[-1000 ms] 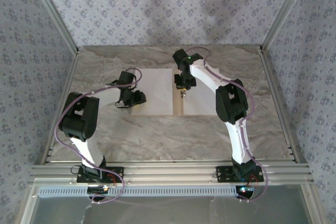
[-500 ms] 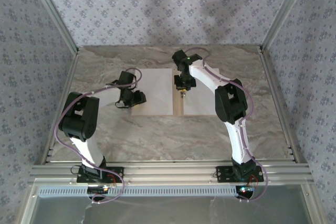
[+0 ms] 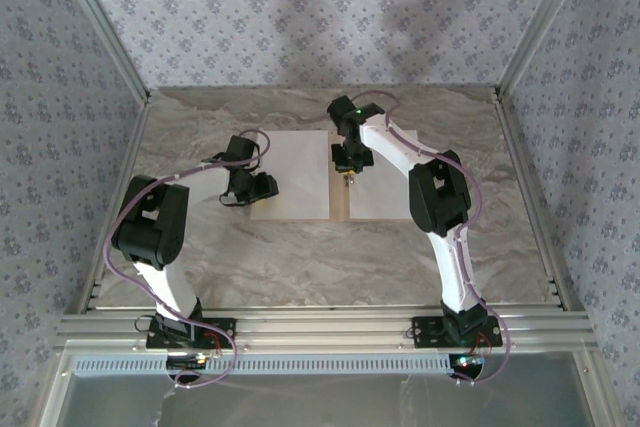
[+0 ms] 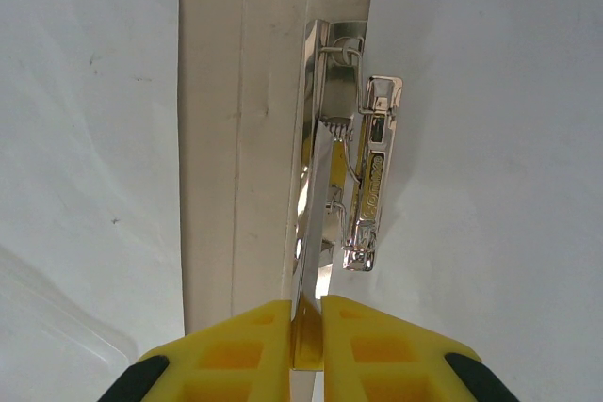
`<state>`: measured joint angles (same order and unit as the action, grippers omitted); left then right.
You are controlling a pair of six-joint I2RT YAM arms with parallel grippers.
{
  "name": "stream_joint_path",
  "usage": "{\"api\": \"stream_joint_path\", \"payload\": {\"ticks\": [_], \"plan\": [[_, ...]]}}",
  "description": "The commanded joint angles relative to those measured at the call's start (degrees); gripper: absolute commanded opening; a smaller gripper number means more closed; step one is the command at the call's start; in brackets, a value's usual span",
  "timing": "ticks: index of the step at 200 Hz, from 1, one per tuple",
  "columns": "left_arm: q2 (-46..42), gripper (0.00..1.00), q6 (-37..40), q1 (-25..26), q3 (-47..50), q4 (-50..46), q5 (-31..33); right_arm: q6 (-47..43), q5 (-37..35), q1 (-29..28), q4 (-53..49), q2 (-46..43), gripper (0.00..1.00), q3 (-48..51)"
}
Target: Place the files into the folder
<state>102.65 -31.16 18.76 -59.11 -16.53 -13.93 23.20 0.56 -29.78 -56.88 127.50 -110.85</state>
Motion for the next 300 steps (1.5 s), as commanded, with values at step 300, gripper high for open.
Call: {"api": "stream_joint_path", "payload": {"ticks": [300], "plan": [[-0.1, 0.38, -0.6, 0.2, 0.4, -3.9, -0.1, -0.5, -2.5, -0.3, -0.8, 0.8, 0.12, 5.0]]}}
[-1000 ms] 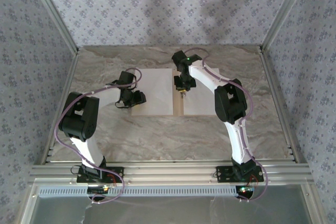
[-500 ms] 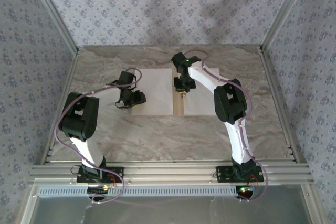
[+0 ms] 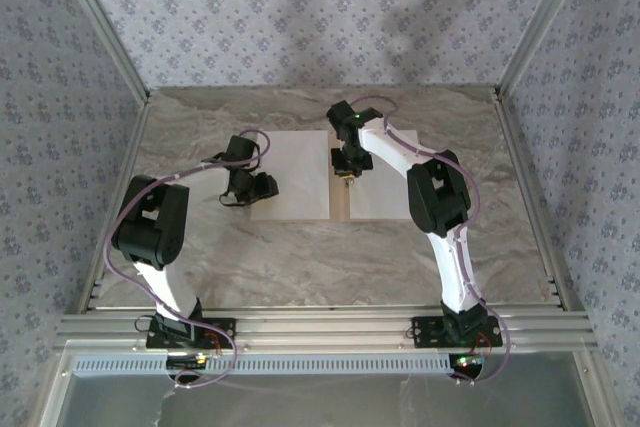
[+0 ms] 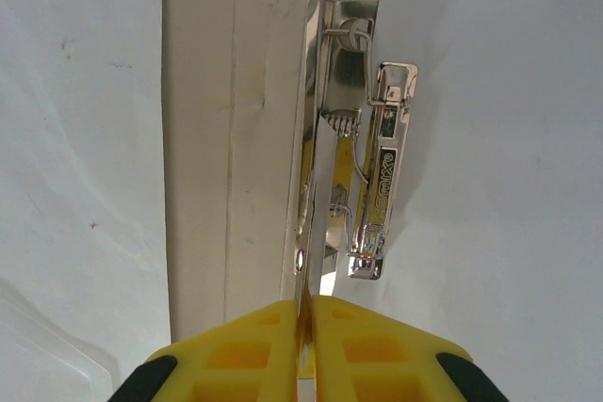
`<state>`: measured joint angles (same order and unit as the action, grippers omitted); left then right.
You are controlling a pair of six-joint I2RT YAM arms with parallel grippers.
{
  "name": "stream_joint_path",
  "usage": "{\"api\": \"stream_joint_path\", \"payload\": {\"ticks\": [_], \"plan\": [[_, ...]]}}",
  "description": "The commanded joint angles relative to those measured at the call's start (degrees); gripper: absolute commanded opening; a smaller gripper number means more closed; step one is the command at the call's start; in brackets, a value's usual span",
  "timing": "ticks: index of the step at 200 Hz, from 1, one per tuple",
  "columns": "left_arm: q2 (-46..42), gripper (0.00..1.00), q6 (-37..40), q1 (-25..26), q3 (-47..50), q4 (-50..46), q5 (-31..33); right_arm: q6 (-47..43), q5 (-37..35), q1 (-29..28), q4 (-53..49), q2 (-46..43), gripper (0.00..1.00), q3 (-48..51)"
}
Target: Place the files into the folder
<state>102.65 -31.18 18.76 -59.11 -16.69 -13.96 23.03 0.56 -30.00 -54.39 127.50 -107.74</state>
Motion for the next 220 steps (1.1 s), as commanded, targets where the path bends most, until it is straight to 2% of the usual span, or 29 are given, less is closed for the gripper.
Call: {"api": "stream_joint_path", "payload": {"ticks": [1, 31, 220], "plan": [[-0.1, 0.38, -0.6, 0.2, 0.4, -3.8, -0.1, -0.4, -2.5, -0.1, -3.3, 0.8, 0.12, 1.9], [-0.1, 0.38, -0.6, 0.2, 0.4, -3.9, -0.1, -0.5, -2.7, -0.1, -3.3, 1.0, 0.09, 2.3], [-0.4, 0.38, -0.8, 0.2, 0.5, -4.1, -0.4, -0.8, -4.1, -0.2, -3.1, 1.1, 0.08, 4.0]]}}
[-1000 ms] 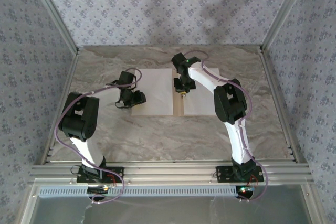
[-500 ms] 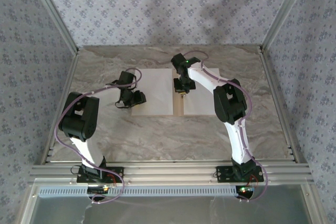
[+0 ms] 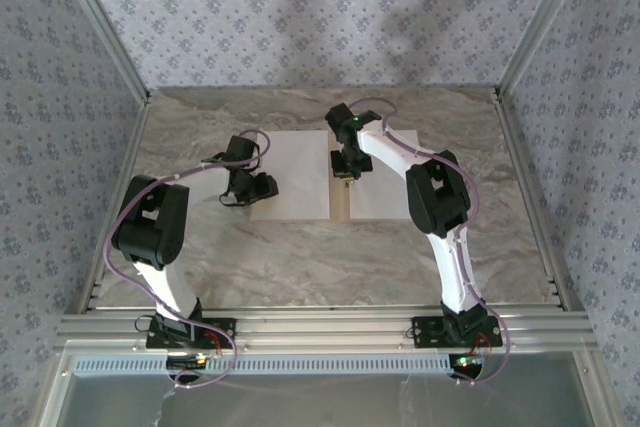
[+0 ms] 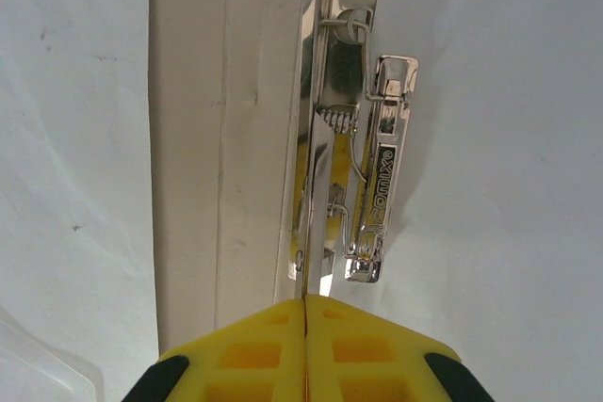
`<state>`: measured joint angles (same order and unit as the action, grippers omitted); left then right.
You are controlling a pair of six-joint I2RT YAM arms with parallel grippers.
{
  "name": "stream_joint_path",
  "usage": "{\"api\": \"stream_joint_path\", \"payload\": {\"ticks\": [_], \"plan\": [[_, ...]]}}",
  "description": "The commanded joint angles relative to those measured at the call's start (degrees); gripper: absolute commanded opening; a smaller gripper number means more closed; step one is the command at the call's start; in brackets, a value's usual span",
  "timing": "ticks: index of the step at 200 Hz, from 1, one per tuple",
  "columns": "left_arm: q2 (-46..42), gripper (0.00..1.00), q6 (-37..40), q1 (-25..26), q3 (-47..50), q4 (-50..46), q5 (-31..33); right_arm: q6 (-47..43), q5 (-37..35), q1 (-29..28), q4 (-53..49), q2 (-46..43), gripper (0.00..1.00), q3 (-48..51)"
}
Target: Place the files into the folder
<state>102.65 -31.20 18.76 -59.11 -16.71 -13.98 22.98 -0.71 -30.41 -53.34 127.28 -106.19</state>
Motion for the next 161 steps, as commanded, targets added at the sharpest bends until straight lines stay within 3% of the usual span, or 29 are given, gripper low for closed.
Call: {"api": "stream_joint_path", "payload": {"ticks": [1, 161], "plan": [[-0.4, 0.38, -0.8, 0.2, 0.5, -4.1, -0.3, -0.8, -2.9, 0.2, -4.1, 1.3, 0.08, 2.4], [-0.4, 0.37, -0.6, 0.2, 0.0, -4.7, -0.3, -0.3, -3.9, 0.4, -4.2, 2.4, 0.07, 3.7]]}}
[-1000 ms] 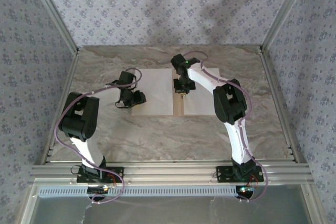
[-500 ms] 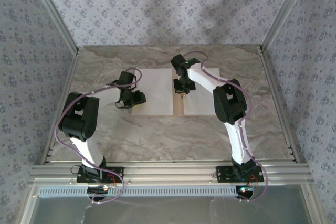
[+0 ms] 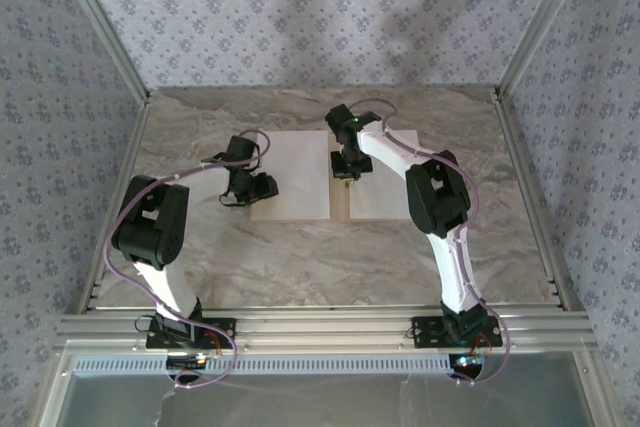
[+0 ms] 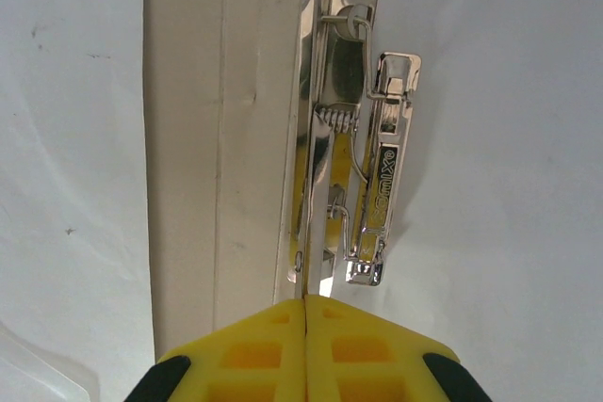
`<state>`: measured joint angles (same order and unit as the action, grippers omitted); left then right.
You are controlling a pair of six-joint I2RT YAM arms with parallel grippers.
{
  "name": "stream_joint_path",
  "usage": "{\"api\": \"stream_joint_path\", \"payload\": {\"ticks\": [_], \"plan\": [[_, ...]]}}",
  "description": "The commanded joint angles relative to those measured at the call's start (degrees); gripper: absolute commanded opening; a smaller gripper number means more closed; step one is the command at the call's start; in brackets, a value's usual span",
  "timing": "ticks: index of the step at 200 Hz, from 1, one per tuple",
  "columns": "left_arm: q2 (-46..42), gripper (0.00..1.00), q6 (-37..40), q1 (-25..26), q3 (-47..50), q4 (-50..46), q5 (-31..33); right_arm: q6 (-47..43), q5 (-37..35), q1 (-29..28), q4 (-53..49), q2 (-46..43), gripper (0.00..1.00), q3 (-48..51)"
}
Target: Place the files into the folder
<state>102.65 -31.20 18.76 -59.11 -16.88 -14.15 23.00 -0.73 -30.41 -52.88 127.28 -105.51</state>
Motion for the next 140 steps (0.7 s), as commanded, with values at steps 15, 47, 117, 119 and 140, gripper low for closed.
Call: {"api": "stream_joint_path", "payload": {"ticks": [15, 47, 117, 119, 140], "plan": [[-0.4, 0.37, -0.6, 0.2, -0.1, -4.5, -0.2, -0.2, -3.9, 0.4, -4.4, 2.5, 0.07, 3.3], [-0.4, 0.38, -0.5, 0.2, -0.3, -4.6, -0.2, 0.1, -4.2, 0.5, -4.2, 2.8, 0.07, 3.8], [-0.4, 0.37, -0.5, 0.2, -0.2, -4.6, -0.3, 0.6, -5.7, 0.4, -4.4, 3.7, 0.07, 4.2], [-0.3, 0.38, -0.5, 0.2, -0.2, -4.6, -0.3, 0.6, -5.8, 0.4, -4.4, 3.8, 0.07, 4.2], [-0.3, 0.37, -0.5, 0.2, -0.1, -4.5, -0.3, 0.7, -6.1, 0.5, -4.2, 4.4, 0.06, 4.4]]}}
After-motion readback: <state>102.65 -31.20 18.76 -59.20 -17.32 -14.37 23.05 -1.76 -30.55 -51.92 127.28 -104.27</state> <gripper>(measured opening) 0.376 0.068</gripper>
